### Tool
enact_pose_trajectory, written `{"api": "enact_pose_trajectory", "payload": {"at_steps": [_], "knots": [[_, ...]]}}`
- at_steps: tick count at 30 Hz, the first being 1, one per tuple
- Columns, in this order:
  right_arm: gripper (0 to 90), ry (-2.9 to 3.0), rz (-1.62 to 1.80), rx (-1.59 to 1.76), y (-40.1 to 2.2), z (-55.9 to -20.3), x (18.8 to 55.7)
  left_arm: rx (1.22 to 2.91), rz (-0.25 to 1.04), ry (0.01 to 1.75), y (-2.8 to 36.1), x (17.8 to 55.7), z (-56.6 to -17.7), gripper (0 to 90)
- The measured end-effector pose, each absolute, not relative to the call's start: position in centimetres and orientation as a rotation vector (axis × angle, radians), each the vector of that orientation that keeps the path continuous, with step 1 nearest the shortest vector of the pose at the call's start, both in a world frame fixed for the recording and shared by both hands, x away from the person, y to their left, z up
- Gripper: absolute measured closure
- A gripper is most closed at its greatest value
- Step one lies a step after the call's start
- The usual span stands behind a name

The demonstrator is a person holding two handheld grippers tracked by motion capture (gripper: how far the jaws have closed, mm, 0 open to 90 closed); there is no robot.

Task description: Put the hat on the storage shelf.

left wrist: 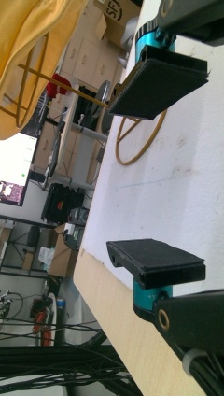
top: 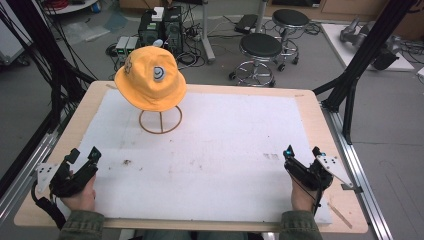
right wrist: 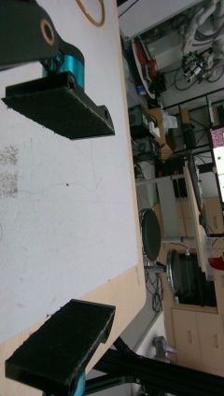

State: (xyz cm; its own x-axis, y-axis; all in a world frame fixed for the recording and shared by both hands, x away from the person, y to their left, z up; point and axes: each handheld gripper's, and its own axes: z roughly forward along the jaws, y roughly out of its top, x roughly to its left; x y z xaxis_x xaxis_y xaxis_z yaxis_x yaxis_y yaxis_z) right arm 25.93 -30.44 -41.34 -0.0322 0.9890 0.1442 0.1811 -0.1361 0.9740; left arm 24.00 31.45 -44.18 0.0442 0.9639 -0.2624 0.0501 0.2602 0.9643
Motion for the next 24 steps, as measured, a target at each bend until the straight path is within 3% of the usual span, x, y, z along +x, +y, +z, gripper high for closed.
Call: {"api": "enact_pose_trajectory", "payload": {"at_steps": [24], "knots": [[11.0,1.308,1.239,1.420,-30.34,-41.53,26.20,1.084,0.939,1.325,31.43,24.21,-44.34,29.2]]}}
